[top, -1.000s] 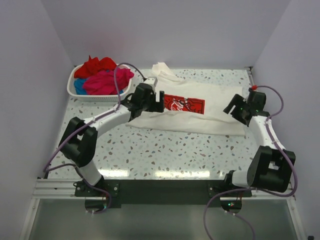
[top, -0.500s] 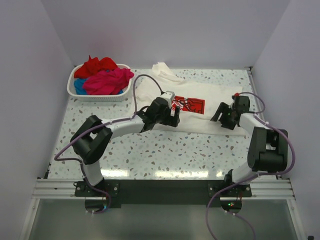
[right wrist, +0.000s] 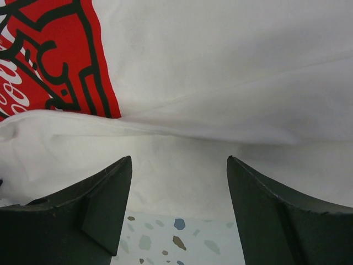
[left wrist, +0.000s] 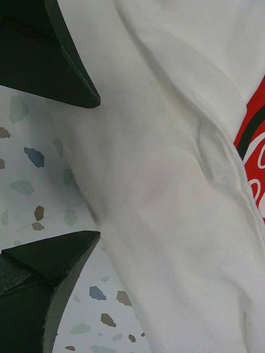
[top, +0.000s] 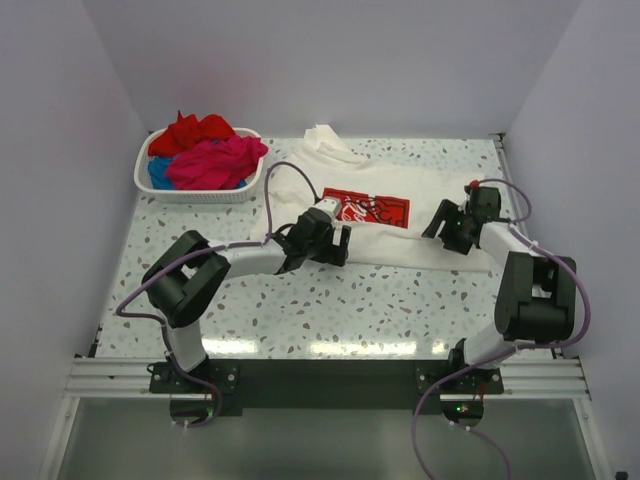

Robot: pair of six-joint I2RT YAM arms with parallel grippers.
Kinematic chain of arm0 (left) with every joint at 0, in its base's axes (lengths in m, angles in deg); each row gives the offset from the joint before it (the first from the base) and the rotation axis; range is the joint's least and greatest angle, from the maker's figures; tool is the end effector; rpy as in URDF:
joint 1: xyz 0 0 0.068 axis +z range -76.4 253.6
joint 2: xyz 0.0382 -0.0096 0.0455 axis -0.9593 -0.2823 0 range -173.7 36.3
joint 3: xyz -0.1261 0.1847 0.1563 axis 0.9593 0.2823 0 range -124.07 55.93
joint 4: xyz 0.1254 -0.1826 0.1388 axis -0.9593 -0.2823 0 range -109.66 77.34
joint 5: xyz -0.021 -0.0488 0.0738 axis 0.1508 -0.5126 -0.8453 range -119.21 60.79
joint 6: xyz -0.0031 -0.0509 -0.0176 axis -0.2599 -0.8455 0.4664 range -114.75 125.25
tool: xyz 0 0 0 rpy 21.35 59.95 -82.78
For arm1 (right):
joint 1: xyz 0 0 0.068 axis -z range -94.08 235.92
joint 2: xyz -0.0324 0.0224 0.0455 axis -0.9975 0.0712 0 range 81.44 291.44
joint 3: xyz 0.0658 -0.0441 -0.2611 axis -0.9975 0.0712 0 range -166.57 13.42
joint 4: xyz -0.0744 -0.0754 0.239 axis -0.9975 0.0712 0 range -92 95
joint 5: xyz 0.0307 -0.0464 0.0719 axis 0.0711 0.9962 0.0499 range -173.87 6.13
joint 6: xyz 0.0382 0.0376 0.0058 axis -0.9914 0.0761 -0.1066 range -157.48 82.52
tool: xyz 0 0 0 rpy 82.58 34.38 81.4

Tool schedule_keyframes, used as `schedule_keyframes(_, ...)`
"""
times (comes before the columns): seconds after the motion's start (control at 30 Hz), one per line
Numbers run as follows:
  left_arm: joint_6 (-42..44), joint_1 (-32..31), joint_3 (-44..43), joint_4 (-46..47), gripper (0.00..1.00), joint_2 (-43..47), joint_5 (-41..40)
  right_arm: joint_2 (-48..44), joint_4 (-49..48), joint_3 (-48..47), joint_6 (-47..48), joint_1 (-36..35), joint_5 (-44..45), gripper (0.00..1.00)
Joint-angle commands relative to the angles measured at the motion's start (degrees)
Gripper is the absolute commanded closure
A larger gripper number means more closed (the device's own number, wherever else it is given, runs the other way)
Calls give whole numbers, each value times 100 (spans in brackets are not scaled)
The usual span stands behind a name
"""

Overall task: Fold and stack the t-shirts
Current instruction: Fold the tshirt

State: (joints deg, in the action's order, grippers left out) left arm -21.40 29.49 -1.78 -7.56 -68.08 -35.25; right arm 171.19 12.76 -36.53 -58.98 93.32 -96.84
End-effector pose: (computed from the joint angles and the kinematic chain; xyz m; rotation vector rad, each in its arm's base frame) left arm 0.2749 -0.2613 0.1597 0.3010 2.3270 -0.5100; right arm 0.3070 -0.0318 0.1782 0.5422 2.4717 0.3843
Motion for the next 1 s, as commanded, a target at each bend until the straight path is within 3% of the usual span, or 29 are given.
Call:
schedule_keyframes(0.0, -77, 0, 102, 360, 2, -13, -178, 164, -35, -313, 84, -37, 58, 27)
schedule_keyframes(0.47, -50, 0, 454, 377, 1, 172, -275, 745, -333, -620, -82, -37, 479, 27)
schedule_keyframes(0.7, -94, 0, 638, 430, 0, 198, -310, 1053, -789, -1375, -100, -37, 875, 27)
schedule_keyframes(0.97, -103, 8, 735, 456, 0, 251, -310, 456, -1054, -1474, 67, -45, 708, 27)
